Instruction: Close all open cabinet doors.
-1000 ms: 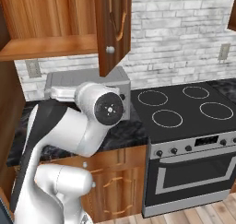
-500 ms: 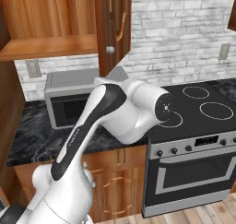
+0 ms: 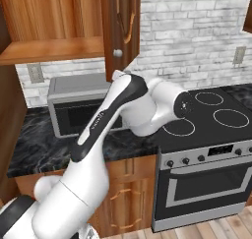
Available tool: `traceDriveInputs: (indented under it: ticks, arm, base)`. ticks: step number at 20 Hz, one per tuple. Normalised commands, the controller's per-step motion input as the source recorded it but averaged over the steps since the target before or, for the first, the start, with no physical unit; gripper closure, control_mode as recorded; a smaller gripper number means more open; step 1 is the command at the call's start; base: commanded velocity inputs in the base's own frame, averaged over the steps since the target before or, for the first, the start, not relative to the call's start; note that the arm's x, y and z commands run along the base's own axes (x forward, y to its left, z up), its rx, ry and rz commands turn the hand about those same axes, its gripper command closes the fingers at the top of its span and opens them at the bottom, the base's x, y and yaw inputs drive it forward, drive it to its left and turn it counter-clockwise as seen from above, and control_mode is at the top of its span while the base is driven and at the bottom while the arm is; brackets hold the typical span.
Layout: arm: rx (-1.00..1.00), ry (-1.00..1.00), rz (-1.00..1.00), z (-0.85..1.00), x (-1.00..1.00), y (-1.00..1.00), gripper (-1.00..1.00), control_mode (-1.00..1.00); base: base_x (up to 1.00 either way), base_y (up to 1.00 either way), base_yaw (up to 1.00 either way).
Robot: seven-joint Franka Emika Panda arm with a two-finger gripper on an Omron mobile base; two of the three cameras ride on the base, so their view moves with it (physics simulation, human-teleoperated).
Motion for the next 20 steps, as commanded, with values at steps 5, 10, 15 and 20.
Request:
traceDriveInputs:
  ticks: [5,10,15,20]
  arm:
    - [0.07,0.00,0.00,0.00,0.87,0.00,-1.00,-1.00]
    - [0.03,0.00,0.00,0.01,0.47,0.00,-1.00,-1.00]
    - [0.00,0.00,0.00,0.11,0.27,0.37,-1.00,-1.00]
    - [-0.02,0.00,-0.02,0.09,0.22,0.97,-1.00,-1.00]
  base:
    - [0.00,0.00,0.00]
    - [0.00,0.00,0.00]
    - [0.00,0.00,0.00]
    - [0.00,0.00,0.00]
